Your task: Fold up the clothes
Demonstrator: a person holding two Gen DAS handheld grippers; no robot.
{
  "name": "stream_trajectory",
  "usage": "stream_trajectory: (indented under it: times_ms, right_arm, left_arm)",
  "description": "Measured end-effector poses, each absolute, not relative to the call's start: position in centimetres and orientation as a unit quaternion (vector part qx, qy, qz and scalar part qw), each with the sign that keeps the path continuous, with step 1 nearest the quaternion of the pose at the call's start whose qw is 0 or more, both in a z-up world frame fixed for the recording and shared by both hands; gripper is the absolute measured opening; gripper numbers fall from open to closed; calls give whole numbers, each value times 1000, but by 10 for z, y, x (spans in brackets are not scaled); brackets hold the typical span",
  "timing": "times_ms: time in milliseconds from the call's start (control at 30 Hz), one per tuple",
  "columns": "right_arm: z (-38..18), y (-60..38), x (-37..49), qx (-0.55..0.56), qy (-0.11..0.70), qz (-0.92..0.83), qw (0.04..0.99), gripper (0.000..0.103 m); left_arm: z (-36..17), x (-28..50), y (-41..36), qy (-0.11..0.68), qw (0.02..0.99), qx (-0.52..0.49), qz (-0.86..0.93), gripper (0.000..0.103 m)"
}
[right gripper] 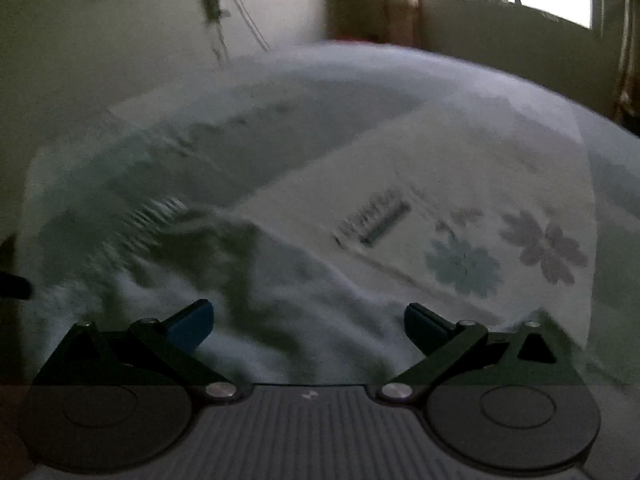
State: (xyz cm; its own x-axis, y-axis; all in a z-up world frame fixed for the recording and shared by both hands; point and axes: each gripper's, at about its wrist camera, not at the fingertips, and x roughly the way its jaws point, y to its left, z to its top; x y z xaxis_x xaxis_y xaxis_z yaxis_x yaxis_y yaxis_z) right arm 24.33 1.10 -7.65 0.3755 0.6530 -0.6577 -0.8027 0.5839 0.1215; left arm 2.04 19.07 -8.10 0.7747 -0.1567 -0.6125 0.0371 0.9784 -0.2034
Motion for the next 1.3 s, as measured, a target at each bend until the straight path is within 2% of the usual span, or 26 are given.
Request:
stream_trajectory:
  times_ms: [100, 233, 400, 667, 833, 933, 1033, 1133, 1300]
  right_arm:
    - [-64, 11, 231, -100, 326, 481, 808, 103]
    - [-84, 37, 229, -100, 377, 515, 763, 103]
    - [-80, 41, 216, -110, 368, 511, 769, 103]
    - [-37, -36, 184, -92, 323, 477, 812, 103]
    - [-64, -81, 147, -87, 370, 432, 818, 103]
    - [-93, -94, 128, -81, 397, 400, 822, 103]
    - [-107, -96, 108, -82, 375, 359, 851, 103]
    - [-110, -88, 102, -96, 369, 333, 862, 103]
    - [-112, -87, 100, -116, 363, 332, 863, 103]
  left_arm:
    - [-87, 20, 193, 344, 933, -94, -40, 102]
    - [-94, 20, 195, 361, 927, -98, -33, 102]
    - [-98, 17, 197, 379, 921, -91, -22, 102]
    - [-108, 20, 203, 413, 907, -81, 15, 102]
    - [-93, 29, 196, 407, 912, -41, 23, 102]
    - [-71, 52, 182, 374, 927, -5, -9, 102]
    - [-52, 79, 164, 343, 937, 41, -43, 102]
    - [-58, 118, 147, 340, 935, 68, -73, 102]
    - [-91, 173, 153, 361, 930, 31, -58, 102]
